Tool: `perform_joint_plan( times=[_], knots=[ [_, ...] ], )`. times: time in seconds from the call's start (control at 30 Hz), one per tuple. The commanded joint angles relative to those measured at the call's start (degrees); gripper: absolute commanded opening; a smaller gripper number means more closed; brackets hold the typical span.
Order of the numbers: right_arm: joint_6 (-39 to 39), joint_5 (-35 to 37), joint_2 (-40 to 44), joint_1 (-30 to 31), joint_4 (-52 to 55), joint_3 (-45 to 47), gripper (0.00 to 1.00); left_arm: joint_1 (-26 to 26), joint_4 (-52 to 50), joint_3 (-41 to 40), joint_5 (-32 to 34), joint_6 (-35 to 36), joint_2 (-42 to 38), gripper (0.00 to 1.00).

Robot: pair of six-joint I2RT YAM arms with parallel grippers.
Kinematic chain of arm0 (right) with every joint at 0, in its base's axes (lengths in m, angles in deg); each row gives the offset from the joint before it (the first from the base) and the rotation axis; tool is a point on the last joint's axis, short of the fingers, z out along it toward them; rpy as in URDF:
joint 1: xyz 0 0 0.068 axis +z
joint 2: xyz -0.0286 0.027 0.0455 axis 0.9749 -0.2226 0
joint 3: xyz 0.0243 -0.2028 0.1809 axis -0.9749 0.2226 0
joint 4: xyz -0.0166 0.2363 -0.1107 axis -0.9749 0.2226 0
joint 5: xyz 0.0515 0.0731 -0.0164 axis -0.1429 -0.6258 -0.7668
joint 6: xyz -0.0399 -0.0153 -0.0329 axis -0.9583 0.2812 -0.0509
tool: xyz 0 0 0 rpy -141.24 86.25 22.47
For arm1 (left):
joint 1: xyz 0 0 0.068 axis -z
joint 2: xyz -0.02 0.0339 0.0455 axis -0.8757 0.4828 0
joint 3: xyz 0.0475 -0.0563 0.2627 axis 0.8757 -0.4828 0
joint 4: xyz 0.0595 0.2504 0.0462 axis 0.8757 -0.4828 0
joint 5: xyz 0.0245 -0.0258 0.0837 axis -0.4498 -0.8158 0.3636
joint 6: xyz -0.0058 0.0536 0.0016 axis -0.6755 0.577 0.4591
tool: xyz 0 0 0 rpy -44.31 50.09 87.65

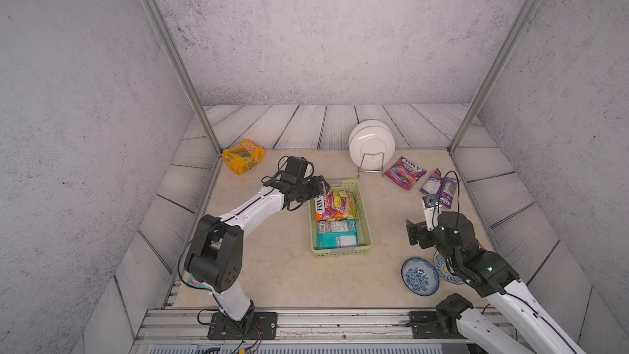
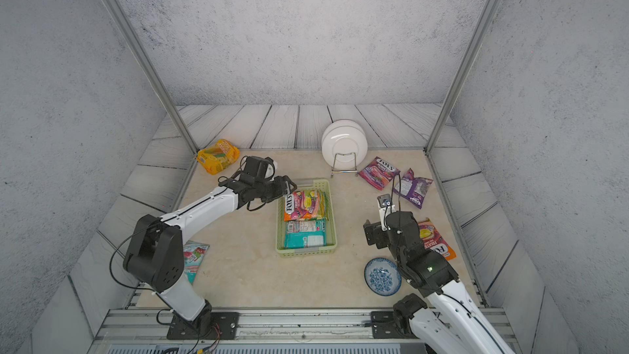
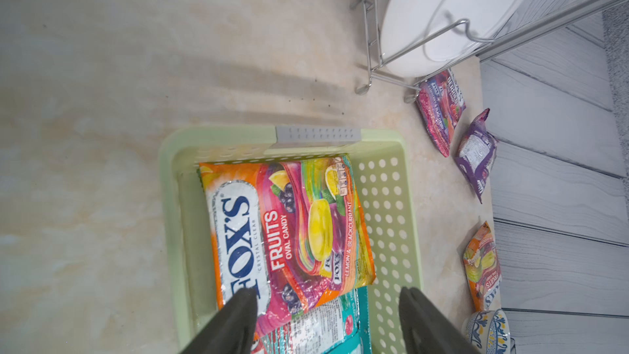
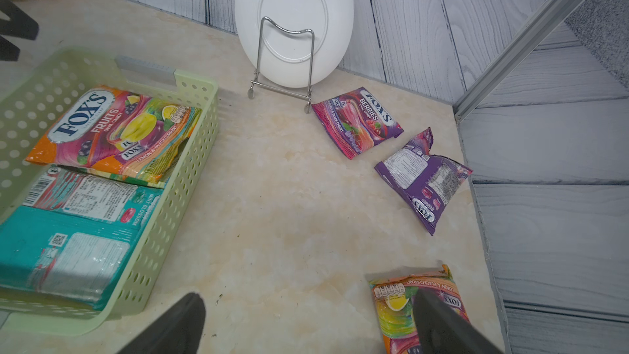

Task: Put the candies in the basket
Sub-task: Place the candy in the basket, then pick up the candy at the center of the board.

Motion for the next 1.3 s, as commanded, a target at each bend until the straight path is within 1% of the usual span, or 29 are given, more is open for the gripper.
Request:
perform_joint_plan(
  times=[0.0, 0.07, 0.17, 0.33, 0.53, 0.63, 0.67, 0.7, 0.8, 0.97, 1.1, 1.2, 1.27],
  knots=[
    [-0.17, -0.24, -0.10, -0.11, -0.90, 0.52, 1.00, -0.24, -3.31, 2.57, 2.89, 5.02, -1.49, 0.75],
    [-0.09, -0.53, -0.14, -0.14, -0.80, 0.30, 1.00, -0.24, -3.23, 2.66, 3.61, 6.58, -1.92, 0.76],
    [0.08, 0.99, -0.27, -0.17, -0.17, -0.06, 1.00, -0.34, -3.76, 3.53, 4.43, 9.44, -3.00, 0.79],
    [0.75, 1.61, -2.36, -0.22, 0.78, -1.87, 1.00, -0.42, -8.30, 7.17, 8.08, 19.39, -4.33, 0.84],
    [2.76, 6.77, -10.03, -0.22, 5.78, -6.98, 1.00, -0.59, -11.55, 8.53, 11.78, 31.22, -8.71, 0.95],
    [5.56, 8.01, -14.46, -0.93, 8.24, -10.15, 1.00, -0.86, -13.07, 7.64, 14.86, 35.07, -11.22, 0.98],
    [6.83, 8.25, -15.94, -1.36, 9.28, -11.31, 1.00, -1.01, -13.47, 7.20, 15.57, 35.74, -12.14, 1.00],
    [8.41, 8.05, -17.91, -2.15, 10.53, -12.77, 1.00, -1.19, -13.95, 6.61, 16.11, 36.47, -13.37, 0.98],
    [11.31, 6.66, -23.25, -3.63, 13.25, -16.39, 1.00, -1.47, -16.50, 5.11, 17.53, 38.68, -15.83, 0.98],
    [13.40, 6.49, -30.37, -5.32, 13.24, -20.12, 1.00, -1.78, -16.90, -0.74, 18.90, 40.63, -21.36, 0.98],
    [11.48, 7.95, -35.47, -6.03, 11.22, -23.11, 1.00, -3.36, -15.27, -5.51, 16.12, 40.99, -24.68, 0.98],
    [10.51, 9.73, -40.38, -7.57, 12.08, -26.78, 1.00, -6.85, -14.15, -7.29, 11.48, 39.94, -26.51, 0.98],
    [10.22, 10.44, -43.76, -8.71, 13.43, -29.49, 1.00, -9.35, -13.55, -7.86, 10.10, 39.00, -27.52, 0.98]
  ],
)
